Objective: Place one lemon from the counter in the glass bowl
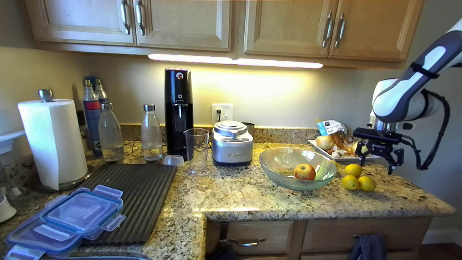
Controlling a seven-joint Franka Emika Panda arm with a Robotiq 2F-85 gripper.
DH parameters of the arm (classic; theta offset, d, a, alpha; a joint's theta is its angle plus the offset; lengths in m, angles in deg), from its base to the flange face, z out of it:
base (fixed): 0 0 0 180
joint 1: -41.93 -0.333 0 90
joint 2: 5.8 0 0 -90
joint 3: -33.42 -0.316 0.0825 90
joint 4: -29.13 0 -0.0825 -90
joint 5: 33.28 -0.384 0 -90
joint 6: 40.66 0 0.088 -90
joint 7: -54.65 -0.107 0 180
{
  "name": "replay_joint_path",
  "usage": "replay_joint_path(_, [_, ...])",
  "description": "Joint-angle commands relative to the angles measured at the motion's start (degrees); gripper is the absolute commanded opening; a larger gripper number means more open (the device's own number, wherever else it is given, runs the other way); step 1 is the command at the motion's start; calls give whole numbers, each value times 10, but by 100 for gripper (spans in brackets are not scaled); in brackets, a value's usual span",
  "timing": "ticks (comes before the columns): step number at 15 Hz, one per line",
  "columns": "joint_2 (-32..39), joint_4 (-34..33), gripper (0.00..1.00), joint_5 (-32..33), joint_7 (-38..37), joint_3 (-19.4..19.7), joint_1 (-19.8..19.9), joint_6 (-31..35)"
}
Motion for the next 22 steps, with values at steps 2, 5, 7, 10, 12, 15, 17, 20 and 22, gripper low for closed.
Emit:
replay_joint_path(2, [27,0,100,-44,-47,16,-14,43])
replay_joint_path(5, [36,1,100,-81,-42,12,-11,37])
replay_joint_path(7, [40,3,100,-96,-40,12,-12,41])
replay_joint_path(10, [56,-1,100,-113,-33,11,-11,54])
replay_joint_path(12, [64,-1,100,-126,-24,7,-7,66])
replay_joint_path(15, [77,-3,100,-137,-20,5,-9,80])
replay_joint_path(17, [86,-6,100,-142,-18,3,-9,85])
replay_joint_path(20, [95,-11,99,-145,-19,4,-11,85])
replay_joint_path(22, [98,-13,88,-147,-18,3,-11,85])
